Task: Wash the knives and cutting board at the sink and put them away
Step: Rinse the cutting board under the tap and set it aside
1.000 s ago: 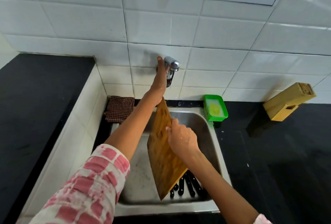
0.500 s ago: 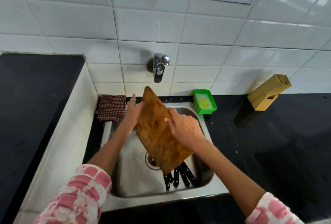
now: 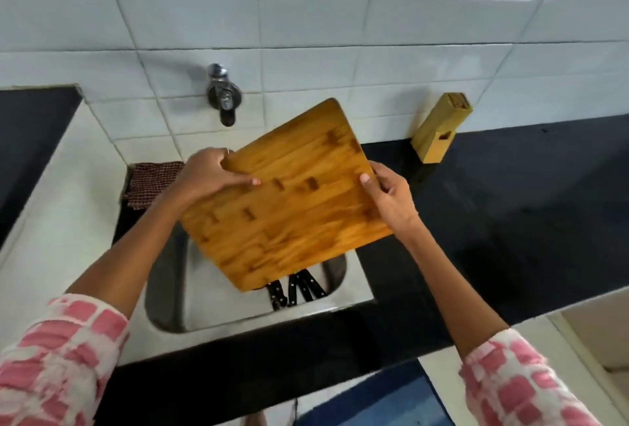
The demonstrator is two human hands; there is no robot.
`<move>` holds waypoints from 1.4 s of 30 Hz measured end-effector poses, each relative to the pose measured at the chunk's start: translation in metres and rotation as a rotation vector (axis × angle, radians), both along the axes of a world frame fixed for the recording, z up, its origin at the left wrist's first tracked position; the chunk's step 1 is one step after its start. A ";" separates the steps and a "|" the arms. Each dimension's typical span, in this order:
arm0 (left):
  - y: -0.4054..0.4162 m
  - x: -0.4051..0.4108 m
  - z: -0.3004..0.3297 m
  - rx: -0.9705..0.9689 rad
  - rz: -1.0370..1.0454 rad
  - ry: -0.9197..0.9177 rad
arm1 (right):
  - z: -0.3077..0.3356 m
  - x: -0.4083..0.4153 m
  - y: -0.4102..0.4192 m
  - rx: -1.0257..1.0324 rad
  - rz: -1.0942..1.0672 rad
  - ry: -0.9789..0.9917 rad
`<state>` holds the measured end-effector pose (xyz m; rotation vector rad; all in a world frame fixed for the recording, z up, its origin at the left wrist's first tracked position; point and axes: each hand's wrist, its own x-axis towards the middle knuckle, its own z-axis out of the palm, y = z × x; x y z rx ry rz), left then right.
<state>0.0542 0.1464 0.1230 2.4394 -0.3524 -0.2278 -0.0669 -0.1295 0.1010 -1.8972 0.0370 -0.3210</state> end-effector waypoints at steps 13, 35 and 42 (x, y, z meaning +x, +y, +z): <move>-0.295 -0.224 0.053 0.372 -0.288 -0.458 | -0.070 -0.227 -0.214 0.402 -0.730 0.124; -0.622 -0.379 -0.253 0.462 -0.716 -0.353 | -0.380 -0.326 -0.436 1.160 -0.587 0.758; -0.651 -0.364 -0.364 0.501 -0.633 -0.469 | -0.534 -0.296 -0.453 1.177 -0.453 0.894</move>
